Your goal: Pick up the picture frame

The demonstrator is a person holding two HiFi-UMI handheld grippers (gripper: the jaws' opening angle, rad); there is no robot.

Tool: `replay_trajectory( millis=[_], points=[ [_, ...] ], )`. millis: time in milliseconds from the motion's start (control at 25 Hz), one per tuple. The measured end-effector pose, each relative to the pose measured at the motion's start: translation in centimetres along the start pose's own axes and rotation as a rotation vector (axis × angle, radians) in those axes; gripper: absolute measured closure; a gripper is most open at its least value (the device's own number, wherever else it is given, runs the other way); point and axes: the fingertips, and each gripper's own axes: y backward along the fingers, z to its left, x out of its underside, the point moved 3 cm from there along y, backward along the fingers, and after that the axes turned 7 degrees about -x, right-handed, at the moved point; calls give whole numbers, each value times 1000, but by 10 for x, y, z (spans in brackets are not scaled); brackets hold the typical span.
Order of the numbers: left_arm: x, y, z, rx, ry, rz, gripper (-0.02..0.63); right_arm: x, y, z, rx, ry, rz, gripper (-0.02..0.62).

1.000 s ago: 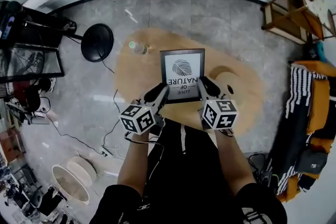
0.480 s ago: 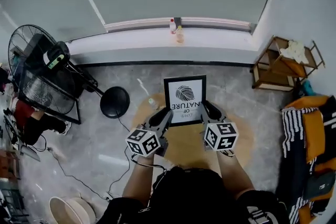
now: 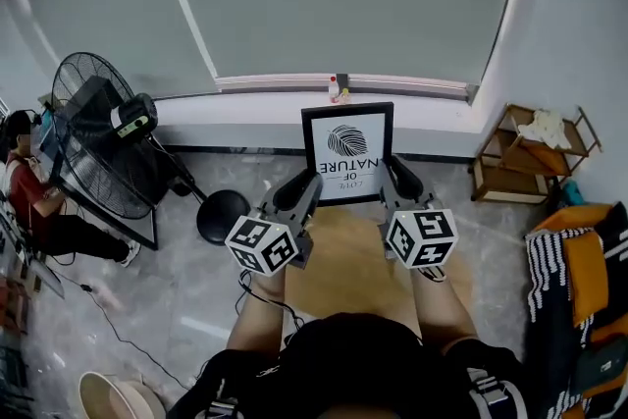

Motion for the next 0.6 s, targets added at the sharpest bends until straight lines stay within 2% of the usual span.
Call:
replay_trajectory(
  millis=[240,600],
  points=[
    [-27,4,-14,-10,-61,-66,511,-29,4,6,-24,38,-53,509],
    [-22,-1,-7,0,-81,-40,509,-20,1,3,-13,7,-41,509]
  ],
)
